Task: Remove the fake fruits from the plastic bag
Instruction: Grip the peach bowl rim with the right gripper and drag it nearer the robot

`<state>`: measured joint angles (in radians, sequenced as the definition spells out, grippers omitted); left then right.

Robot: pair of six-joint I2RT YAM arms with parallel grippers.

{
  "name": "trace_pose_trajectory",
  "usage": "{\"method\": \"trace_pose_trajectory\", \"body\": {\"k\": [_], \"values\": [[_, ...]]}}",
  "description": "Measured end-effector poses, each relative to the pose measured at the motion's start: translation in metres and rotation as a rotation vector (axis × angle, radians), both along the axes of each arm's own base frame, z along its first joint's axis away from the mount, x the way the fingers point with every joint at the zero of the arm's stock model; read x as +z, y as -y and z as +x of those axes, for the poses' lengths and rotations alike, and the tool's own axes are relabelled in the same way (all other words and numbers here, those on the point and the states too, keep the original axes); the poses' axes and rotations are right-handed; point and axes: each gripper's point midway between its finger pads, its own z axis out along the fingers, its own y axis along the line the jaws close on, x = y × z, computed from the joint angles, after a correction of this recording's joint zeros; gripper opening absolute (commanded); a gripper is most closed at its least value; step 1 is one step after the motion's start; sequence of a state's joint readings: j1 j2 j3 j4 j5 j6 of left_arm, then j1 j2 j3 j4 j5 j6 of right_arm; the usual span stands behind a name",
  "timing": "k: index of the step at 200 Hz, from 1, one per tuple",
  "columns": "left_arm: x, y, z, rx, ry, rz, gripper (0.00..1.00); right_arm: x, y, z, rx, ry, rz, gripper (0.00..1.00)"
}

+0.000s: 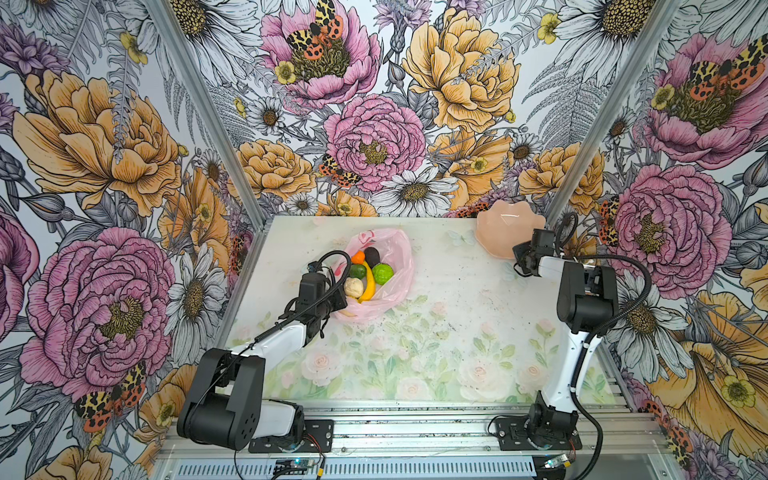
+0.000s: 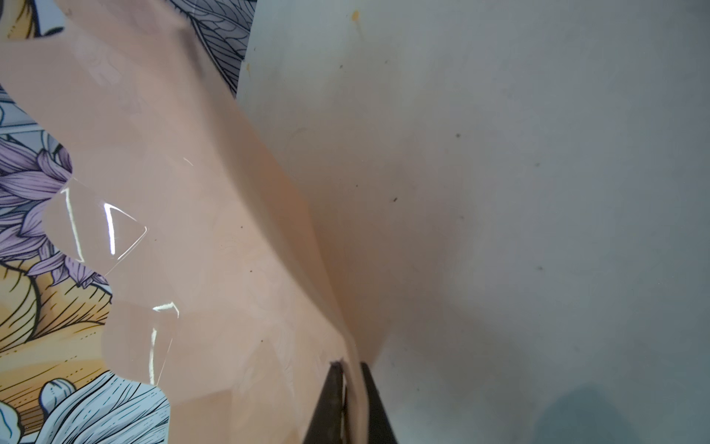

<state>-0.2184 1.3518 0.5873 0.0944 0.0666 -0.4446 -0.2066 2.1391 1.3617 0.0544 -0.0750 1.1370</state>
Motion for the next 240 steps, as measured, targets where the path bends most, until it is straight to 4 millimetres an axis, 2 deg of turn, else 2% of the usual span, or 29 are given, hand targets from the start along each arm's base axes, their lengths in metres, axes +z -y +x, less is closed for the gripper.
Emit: {"method": "trace_pose_trajectory", "body": {"k": [48, 77, 135, 174, 211, 240], "values": [[0.0, -0.001, 0.0, 0.006, 0.001, 0.005, 0.0, 0.004, -0.024, -0.027, 0.055, 0.008, 0.036, 0.06], [0.0, -0.001, 0.0, 0.007, 0.001, 0.005, 0.0, 0.005, -0.048, -0.056, 0.117, -0.012, 0.064, 0.05], [0.008, -0.005, 0.001, 0.019, 0.023, 0.018, 0.0, 0.039, -0.089, -0.098, 0.336, 0.026, 0.105, 0.0], [0.01, -0.009, 0.001, 0.032, 0.029, 0.022, 0.0, 0.048, -0.124, -0.148, 0.486, 0.014, 0.139, 0.0], [0.01, -0.018, 0.003, 0.058, 0.03, 0.02, 0.0, 0.034, -0.162, -0.2, 0.616, -0.055, 0.191, 0.0], [0.011, -0.022, 0.004, 0.065, 0.032, 0.013, 0.0, 0.025, -0.194, -0.229, 0.721, -0.115, 0.212, 0.0]]}}
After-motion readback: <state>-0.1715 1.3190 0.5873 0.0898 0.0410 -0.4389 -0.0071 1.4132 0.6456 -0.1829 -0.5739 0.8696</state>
